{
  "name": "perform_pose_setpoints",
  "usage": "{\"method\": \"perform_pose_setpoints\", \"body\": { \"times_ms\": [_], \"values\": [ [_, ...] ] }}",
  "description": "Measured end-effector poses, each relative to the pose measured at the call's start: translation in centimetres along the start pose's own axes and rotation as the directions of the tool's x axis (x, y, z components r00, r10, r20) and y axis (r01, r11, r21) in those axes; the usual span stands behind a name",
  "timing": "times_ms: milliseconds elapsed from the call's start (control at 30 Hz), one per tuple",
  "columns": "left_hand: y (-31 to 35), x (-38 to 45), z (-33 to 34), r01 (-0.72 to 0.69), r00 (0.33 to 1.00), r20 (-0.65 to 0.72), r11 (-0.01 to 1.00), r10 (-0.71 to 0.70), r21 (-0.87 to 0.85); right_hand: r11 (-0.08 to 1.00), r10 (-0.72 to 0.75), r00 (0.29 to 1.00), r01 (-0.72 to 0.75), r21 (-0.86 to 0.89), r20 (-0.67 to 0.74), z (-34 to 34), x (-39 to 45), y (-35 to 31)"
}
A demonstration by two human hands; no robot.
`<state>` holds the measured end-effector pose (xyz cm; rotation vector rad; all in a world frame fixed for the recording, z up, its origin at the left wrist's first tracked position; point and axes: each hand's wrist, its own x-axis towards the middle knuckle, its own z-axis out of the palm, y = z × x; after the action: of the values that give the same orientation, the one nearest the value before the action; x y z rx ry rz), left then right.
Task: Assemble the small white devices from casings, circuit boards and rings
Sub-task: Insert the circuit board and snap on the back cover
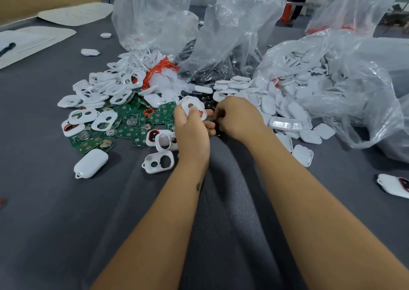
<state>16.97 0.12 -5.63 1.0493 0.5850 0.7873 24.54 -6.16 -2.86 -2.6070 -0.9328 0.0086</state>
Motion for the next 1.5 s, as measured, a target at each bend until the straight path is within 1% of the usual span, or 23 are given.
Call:
{"method": "perform_pose_setpoints", "body": {
  "times_ms": [100, 167, 233, 267, 467, 567, 633, 700, 767, 833, 900, 967, 1000, 1067, 1200, 1300, 1367, 1433, 1500],
  "values": [
    [0.1, -0.1, 0.0, -0.017, 0.999, -0.031, 0.999, 0.016, -0.031, 0.998, 0.006, 0.997, -0.001, 0.060, -0.079, 0.4, -0.3, 0.0],
    [0.1, 0.0, -0.1, -0.038, 0.997, -0.076, 0.998, 0.035, -0.044, 0.994, -0.019, 0.999, 0.024, 0.108, -0.043, 0.7, -0.6, 0.0],
    [0.1, 0.2, -0.2, -0.042, 0.993, -0.111, 0.997, 0.035, -0.061, 0.996, -0.056, 0.998, 0.054, 0.076, 0.017, 1.0, -0.7, 0.0],
    [0.1, 0.2, -0.2, -0.042, 0.992, -0.118, 0.997, 0.035, -0.058, 0.996, -0.058, 0.998, 0.057, 0.064, 0.019, 1.1, -0.6, 0.0],
    [-0.2, 0.3, -0.1, -0.053, 0.995, -0.088, 0.999, 0.054, 0.009, 0.995, -0.016, 0.993, 0.026, 0.092, -0.113, 1.6, -0.5, -0.4],
    [-0.2, 0.3, -0.2, -0.061, 0.996, -0.059, 0.998, 0.062, 0.020, 0.971, 0.026, 0.973, 0.030, 0.236, -0.230, 1.4, -1.0, 0.0],
    [-0.1, 0.2, -0.1, -0.065, 0.997, -0.031, 0.997, 0.066, 0.031, 0.918, 0.089, 0.955, 0.031, 0.396, -0.281, 1.2, -1.6, 0.3],
    [-0.1, 0.2, 0.0, -0.054, 0.999, 0.008, 0.997, 0.054, 0.050, 0.803, 0.173, 0.940, 0.039, 0.595, -0.294, 0.9, -2.5, 0.4],
    [0.0, 0.1, 0.1, -0.021, 0.998, 0.067, 0.999, 0.018, 0.039, 0.633, 0.264, 0.928, 0.039, 0.774, -0.263, 0.9, -3.4, 0.6],
    [0.1, -0.2, 0.1, 0.027, 0.990, 0.139, 1.000, -0.025, -0.011, 0.447, 0.341, 0.919, 0.029, 0.894, -0.200, 1.0, -4.3, 0.8],
    [0.3, -0.5, 0.2, 0.078, 0.977, 0.202, 0.996, -0.067, -0.048, 0.244, 0.351, 0.929, 0.035, 0.969, -0.122, 1.0, -4.9, 1.1],
    [0.5, -0.7, 0.2, 0.114, 0.963, 0.252, 0.991, -0.093, -0.069, 0.030, 0.297, 0.954, 0.035, 0.999, -0.043, 1.0, -5.3, 1.4],
    [0.6, -0.8, 0.2, 0.122, 0.958, 0.270, 0.990, -0.098, -0.071, -0.049, 0.265, 0.964, 0.027, 0.998, -0.013, 0.9, -5.4, 1.5],
    [0.7, -0.9, 0.2, 0.125, 0.951, 0.290, 0.991, -0.104, -0.055, -0.148, 0.228, 0.973, -0.005, 0.989, 0.039, 0.8, -5.6, 1.6],
    [0.7, -0.9, 0.2, 0.139, 0.942, 0.311, 0.990, -0.126, -0.021, -0.248, 0.216, 0.970, -0.054, 0.967, 0.109, 0.7, -5.7, 1.7],
    [0.5, -0.7, 0.2, 0.149, 0.942, 0.305, 0.989, -0.138, -0.014, -0.256, 0.230, 0.969, -0.028, 0.966, 0.089, 0.7, -5.5, 1.7],
    [0.3, -0.5, 0.2, 0.143, 0.949, 0.285, 0.990, -0.137, -0.003, -0.210, 0.258, 0.966, 0.025, 0.977, 0.030, 0.7, -5.4, 1.7],
    [0.2, -0.4, 0.1, 0.123, 0.948, 0.293, 0.992, -0.124, 0.022, -0.079, 0.293, 0.954, 0.089, 0.993, -0.062, 0.9, -5.4, 1.8],
    [0.2, -0.4, 0.0, 0.104, 0.939, 0.325, 0.994, -0.109, 0.031, 0.065, 0.316, 0.941, 0.107, 0.992, -0.123, 1.0, -5.5, 1.9]
  ]
}}
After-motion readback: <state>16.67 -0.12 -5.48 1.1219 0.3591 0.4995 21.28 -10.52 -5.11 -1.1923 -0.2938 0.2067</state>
